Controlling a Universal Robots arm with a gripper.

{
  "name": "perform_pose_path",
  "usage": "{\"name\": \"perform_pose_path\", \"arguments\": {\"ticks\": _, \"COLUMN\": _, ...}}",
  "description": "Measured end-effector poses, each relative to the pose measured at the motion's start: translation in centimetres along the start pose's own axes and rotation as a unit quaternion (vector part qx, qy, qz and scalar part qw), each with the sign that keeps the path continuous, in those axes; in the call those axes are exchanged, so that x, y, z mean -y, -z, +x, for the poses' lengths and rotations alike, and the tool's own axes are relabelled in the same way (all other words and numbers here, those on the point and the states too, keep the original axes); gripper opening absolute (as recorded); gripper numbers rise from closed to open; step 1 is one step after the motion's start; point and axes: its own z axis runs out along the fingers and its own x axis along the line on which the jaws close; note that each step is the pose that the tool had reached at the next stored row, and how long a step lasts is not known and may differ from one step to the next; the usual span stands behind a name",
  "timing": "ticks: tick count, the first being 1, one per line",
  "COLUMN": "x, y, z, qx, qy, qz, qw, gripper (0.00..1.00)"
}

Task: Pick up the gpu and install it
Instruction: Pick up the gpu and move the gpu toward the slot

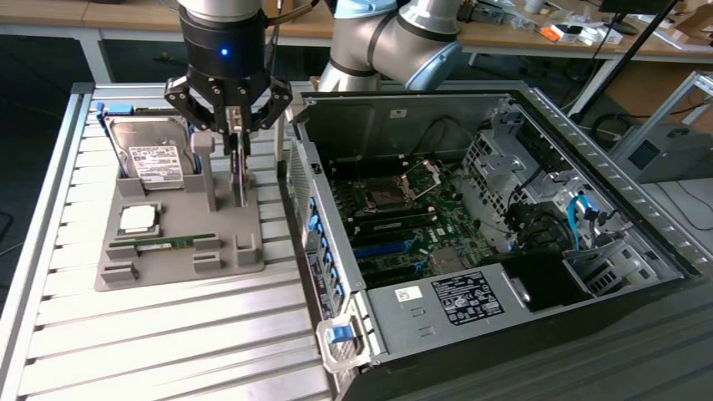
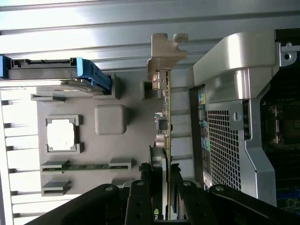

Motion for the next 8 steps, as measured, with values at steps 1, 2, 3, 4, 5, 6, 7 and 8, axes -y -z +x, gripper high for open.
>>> {"name": "perform_pose_path", "arguments": {"ticks": 1, "x": 0.00, "y": 0.03, "z": 0.00, "qx": 0.0000, "qy": 0.000, "qz": 0.0000, "qw": 1.0000, "gripper": 0.27}}
{"name": "perform_pose_path", "arguments": {"ticks": 2, "x": 0.00, "y": 0.05, "z": 0.00, "qx": 0.0000, "qy": 0.000, "qz": 0.0000, "qw": 1.0000, "gripper": 0.27}}
{"name": "perform_pose_path", "arguments": {"ticks": 3, "x": 0.00, "y": 0.08, "z": 0.00, "qx": 0.0000, "qy": 0.000, "qz": 0.0000, "qw": 1.0000, "gripper": 0.27}}
{"name": "perform_pose_path", "arguments": {"ticks": 4, "x": 0.00, "y": 0.12, "z": 0.00, "qx": 0.0000, "qy": 0.000, "qz": 0.0000, "qw": 1.0000, "gripper": 0.27}}
{"name": "perform_pose_path", "arguments": {"ticks": 5, "x": -0.01, "y": 0.14, "z": 0.00, "qx": 0.0000, "qy": 0.000, "qz": 0.0000, "qw": 1.0000, "gripper": 0.27}}
{"name": "perform_pose_path", "arguments": {"ticks": 6, "x": -0.01, "y": 0.18, "z": 0.00, "qx": 0.0000, "qy": 0.000, "qz": 0.0000, "qw": 1.0000, "gripper": 0.27}}
{"name": "perform_pose_path", "arguments": {"ticks": 7, "x": -0.01, "y": 0.20, "z": 0.00, "qx": 0.0000, "qy": 0.000, "qz": 0.0000, "qw": 1.0000, "gripper": 0.27}}
{"name": "perform_pose_path", "arguments": {"ticks": 8, "x": -0.01, "y": 0.23, "z": -0.01, "qx": 0.0000, "qy": 0.000, "qz": 0.0000, "qw": 1.0000, "gripper": 0.27}}
